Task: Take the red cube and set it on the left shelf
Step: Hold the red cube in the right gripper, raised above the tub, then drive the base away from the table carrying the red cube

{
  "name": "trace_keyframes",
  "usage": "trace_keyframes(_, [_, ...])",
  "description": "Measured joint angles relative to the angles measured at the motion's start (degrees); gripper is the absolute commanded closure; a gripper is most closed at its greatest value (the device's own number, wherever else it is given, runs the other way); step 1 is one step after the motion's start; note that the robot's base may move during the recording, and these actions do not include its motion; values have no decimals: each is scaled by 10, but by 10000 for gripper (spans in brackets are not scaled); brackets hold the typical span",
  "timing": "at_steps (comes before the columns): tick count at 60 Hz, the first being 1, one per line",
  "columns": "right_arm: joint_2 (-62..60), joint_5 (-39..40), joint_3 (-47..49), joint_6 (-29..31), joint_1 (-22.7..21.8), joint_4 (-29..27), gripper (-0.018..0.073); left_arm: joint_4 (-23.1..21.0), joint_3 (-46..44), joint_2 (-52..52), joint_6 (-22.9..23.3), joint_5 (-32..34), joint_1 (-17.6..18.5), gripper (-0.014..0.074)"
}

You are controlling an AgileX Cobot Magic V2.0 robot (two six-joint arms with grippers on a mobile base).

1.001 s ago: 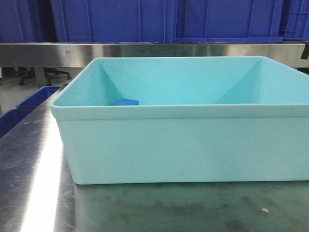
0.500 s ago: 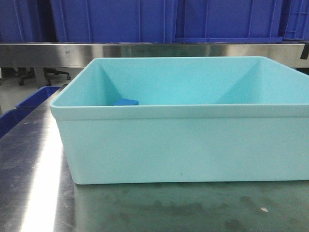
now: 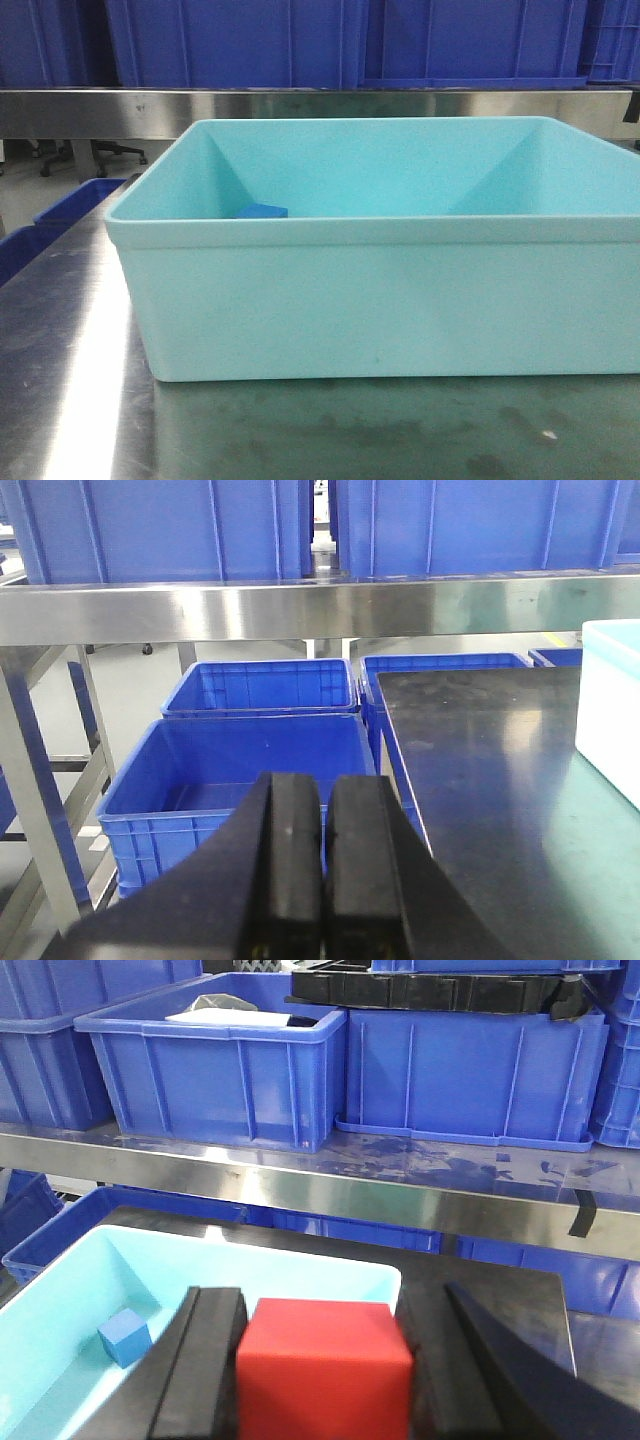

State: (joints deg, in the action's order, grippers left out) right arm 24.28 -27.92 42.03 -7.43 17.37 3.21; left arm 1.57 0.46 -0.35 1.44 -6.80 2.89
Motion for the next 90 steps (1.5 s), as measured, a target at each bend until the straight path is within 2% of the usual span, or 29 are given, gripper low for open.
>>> trace_keyframes(90, [0, 0, 0, 0, 0, -1, 503, 0, 0, 0, 0, 0, 0, 495])
